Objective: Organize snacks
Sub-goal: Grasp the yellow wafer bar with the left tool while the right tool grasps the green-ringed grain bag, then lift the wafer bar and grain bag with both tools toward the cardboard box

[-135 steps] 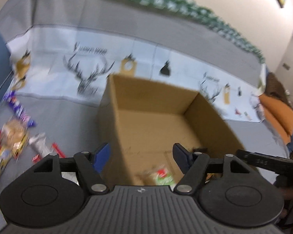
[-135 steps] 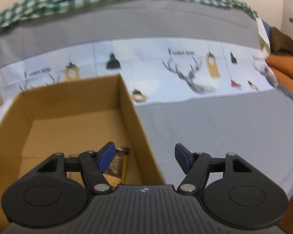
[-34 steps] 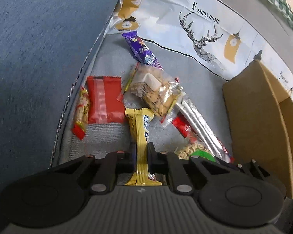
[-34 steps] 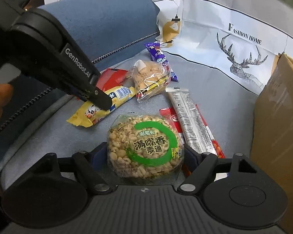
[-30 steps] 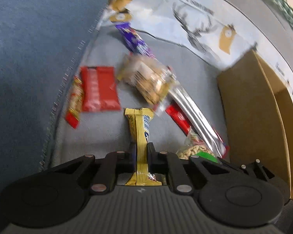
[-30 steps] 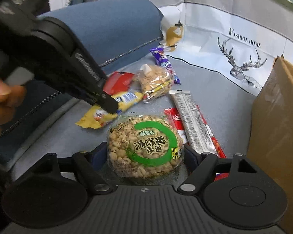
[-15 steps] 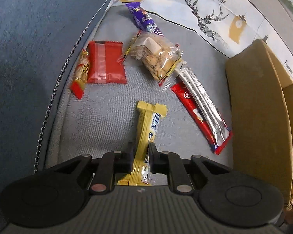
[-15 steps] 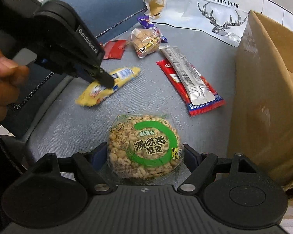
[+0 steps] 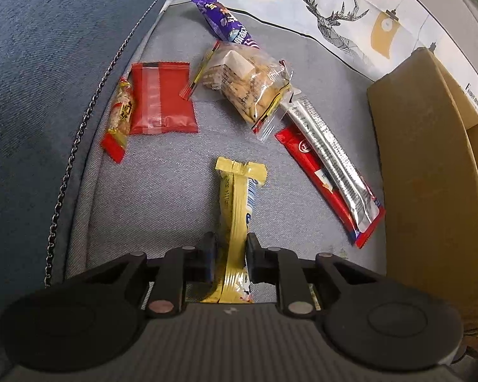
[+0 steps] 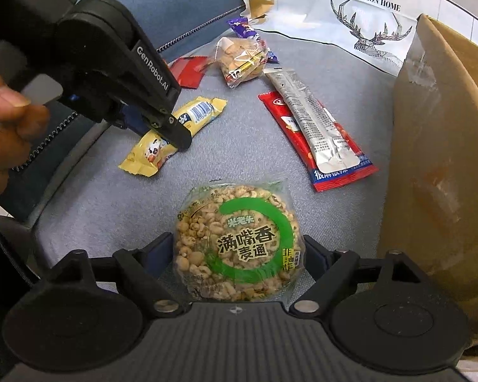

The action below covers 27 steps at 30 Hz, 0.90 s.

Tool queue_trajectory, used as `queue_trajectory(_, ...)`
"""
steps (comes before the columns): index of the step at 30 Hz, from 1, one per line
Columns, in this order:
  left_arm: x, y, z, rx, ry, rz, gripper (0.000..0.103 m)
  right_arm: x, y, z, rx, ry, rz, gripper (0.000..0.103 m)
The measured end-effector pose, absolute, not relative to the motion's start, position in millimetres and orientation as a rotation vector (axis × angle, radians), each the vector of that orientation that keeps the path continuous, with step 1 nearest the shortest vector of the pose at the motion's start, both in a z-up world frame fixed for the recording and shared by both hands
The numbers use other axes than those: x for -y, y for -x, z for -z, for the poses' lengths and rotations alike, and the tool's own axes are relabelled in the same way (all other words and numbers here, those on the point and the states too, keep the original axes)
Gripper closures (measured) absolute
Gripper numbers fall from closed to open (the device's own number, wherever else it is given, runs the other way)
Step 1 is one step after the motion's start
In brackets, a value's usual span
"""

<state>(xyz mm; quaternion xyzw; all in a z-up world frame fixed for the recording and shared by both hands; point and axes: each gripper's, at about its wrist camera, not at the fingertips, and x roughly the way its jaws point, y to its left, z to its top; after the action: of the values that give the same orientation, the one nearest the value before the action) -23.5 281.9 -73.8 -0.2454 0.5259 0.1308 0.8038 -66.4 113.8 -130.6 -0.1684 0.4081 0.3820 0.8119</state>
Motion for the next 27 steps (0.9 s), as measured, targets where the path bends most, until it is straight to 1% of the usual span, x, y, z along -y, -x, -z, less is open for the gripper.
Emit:
queue_trajectory(6, -282.4, 23.5, 73.5, -1.126, 0.524, -0.280, 0.082, -113.7, 67.0, 129.8, -0.867, 0.362, -0.817, 0.018)
queue_trajectory(10, -282.3, 23.3, 73.7, -1.126, 0.523, -0.280, 0.082, -113.5, 66.9, 129.8, -0.867, 0.364, -0.816, 0.019)
queue_trajectory(13, -281.9, 23.0, 73.7, -1.126, 0.522, -0.281, 0.082, -113.2, 67.4, 129.7, -0.863, 0.365, -0.816, 0.022)
queue_trajectory(20, -281.4, 21.0, 74.0, -1.125, 0.511, -0.274, 0.083, -110.2, 69.2, 127.5, -0.841, 0.362, -0.811, 0.022)
queue_trajectory(23, -280.7, 20.5, 73.6, -1.123, 0.500, -0.271, 0.087, -107.4, 70.0, 122.9, -0.811, 0.347, -0.808, 0.023)
queue_trajectory(27, -281.1, 21.0, 70.0, -1.100, 0.501, -0.266, 0.089, -102.8, 71.1, 115.0, -0.769, 0.321, -0.808, 0.023)
